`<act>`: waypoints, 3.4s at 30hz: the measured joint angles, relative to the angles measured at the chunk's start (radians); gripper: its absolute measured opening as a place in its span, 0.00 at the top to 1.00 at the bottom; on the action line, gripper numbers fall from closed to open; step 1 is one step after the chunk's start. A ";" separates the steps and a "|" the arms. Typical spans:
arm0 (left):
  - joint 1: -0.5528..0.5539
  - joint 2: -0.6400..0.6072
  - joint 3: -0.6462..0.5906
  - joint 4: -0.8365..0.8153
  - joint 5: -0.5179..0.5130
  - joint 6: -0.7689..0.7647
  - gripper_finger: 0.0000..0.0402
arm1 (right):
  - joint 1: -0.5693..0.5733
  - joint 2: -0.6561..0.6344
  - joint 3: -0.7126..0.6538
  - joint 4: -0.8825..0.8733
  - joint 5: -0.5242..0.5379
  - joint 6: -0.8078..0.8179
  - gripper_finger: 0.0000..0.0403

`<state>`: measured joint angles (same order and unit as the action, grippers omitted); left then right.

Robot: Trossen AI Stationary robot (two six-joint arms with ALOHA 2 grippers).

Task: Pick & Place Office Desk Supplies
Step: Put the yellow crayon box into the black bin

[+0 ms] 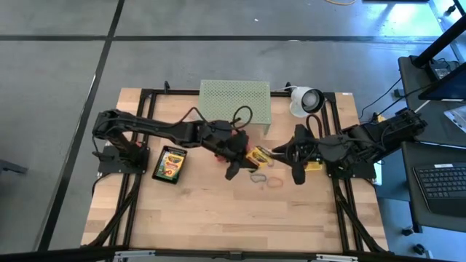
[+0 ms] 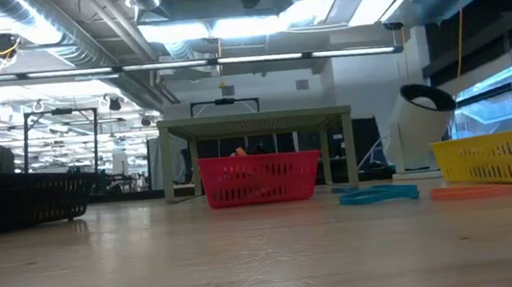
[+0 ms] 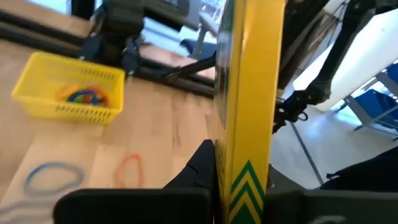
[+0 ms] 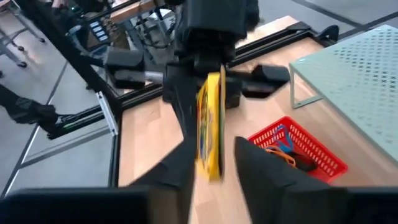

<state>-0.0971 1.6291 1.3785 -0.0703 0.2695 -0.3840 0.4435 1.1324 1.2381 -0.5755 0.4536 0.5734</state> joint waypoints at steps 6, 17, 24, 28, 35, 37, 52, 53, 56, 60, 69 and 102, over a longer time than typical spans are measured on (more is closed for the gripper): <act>0.008 -0.111 0.000 -0.311 -0.076 -0.115 0.96 | -0.044 0.000 0.000 -0.027 0.012 0.051 0.49; -0.138 -0.442 -0.141 -0.846 -0.469 -0.558 0.96 | -0.087 0.000 0.000 -0.032 0.021 -0.035 0.45; -0.301 -0.631 -0.422 -0.822 -0.563 -0.998 0.96 | -0.087 0.000 0.000 -0.032 0.020 -0.108 0.51; -0.335 -0.659 -0.524 -0.832 -0.570 -1.135 0.96 | -0.087 0.000 0.000 -0.032 0.010 -0.112 0.54; -0.338 -0.683 -0.665 -0.832 -0.554 -1.255 0.96 | -0.087 0.000 0.000 -0.032 -0.001 -0.086 0.57; -0.338 -0.694 -0.698 -0.816 -0.536 -1.275 0.96 | -0.087 0.000 0.000 -0.032 -0.002 -0.072 0.58; -0.340 -0.751 -0.801 -0.768 -0.456 -1.332 0.96 | -0.087 0.000 0.000 -0.031 -0.002 -0.026 0.58; -0.340 -0.751 -0.801 -0.767 -0.457 -1.332 0.95 | -0.087 0.000 0.000 -0.031 -0.002 -0.024 0.58; -0.340 -0.751 -0.801 -0.778 -0.448 -1.327 0.95 | -0.087 0.000 0.000 -0.031 -0.002 -0.023 0.58; -0.340 -0.750 -0.801 -0.786 -0.428 -1.334 0.95 | -0.087 0.000 0.000 -0.031 -0.002 -0.021 0.58; -0.340 -0.750 -0.801 -0.795 -0.426 -1.349 0.84 | -0.087 0.000 0.000 -0.031 -0.023 -0.020 0.58; -0.339 -0.750 -0.800 -0.863 -0.486 -1.283 0.48 | -0.087 0.000 -0.001 -0.031 -0.028 -0.032 0.58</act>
<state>-0.4365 0.8795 0.5781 -0.9331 -0.2166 -1.6669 0.3561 1.1324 1.2375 -0.6060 0.4255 0.5415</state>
